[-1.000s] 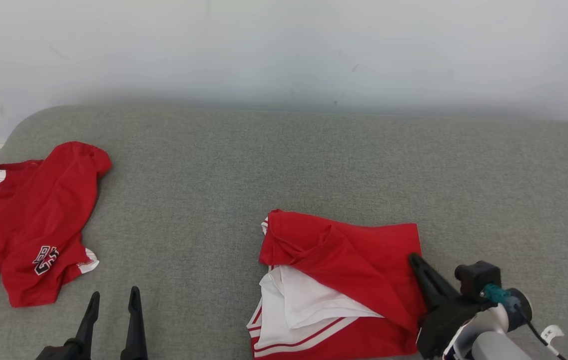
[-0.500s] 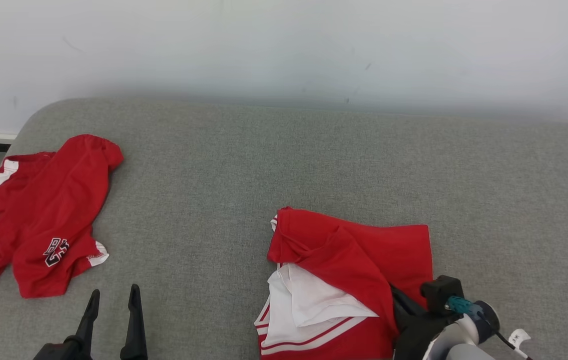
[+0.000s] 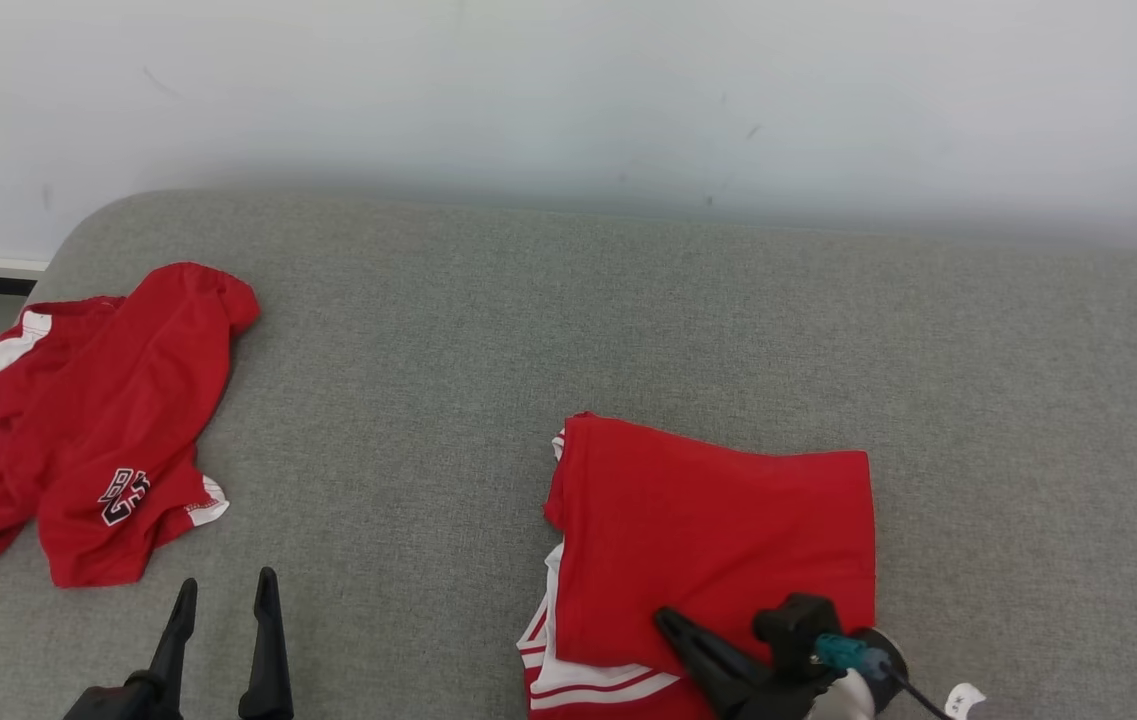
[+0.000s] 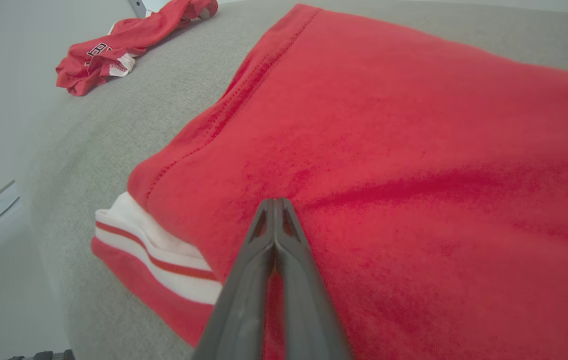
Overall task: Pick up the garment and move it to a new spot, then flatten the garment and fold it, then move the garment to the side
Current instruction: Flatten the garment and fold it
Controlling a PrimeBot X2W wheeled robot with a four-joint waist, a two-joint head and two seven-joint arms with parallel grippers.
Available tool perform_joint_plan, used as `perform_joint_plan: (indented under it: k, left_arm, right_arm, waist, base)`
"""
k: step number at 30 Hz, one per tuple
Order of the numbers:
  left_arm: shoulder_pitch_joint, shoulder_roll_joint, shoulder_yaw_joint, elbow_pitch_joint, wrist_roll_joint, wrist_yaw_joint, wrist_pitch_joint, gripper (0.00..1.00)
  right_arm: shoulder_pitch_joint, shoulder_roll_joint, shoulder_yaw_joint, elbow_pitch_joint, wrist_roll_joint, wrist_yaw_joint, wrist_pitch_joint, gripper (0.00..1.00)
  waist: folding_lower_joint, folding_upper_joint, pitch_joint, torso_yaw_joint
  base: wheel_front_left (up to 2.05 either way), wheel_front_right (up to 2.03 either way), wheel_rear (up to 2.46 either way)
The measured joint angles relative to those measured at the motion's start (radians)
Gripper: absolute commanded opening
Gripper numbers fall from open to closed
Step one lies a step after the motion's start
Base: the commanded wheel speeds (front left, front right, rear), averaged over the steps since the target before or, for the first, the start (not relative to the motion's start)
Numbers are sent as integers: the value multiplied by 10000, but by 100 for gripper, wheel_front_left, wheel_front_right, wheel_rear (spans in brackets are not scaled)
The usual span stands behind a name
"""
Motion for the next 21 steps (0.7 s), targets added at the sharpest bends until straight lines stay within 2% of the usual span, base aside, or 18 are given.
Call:
perform_joint_plan:
  k: [4, 10, 15, 21]
  left_arm:
    - [5, -13, 35, -10, -2, 0, 0, 100]
    - [6, -44, -13, -17, -13, 0, 0, 100]
    - [6, -50, 23, -73, -6, 0, 0, 100]
    - [14, -58, 107, -130, 69, 0, 0, 100]
  right_arm:
    - [11, 318, 324, -84, 249, 0, -33, 0]
    - [112, 892, -117, -552, -69, 0, -40, 0]
    - [335, 970, -1611, -1269, -899, 0, -44, 0]
    - [1180, 989, -4243, -2512, -2261, 0, -61, 0]
  waist:
    - [0, -1, 14, -25]
    - [0, 0, 37, -157]
    - [0, 0, 51, -345]
    - [0, 0, 23, -601]
  base:
    - [0, 0, 0]
    - [0, 0, 0]
    - [0, 0, 0]
    - [0, 0, 0]
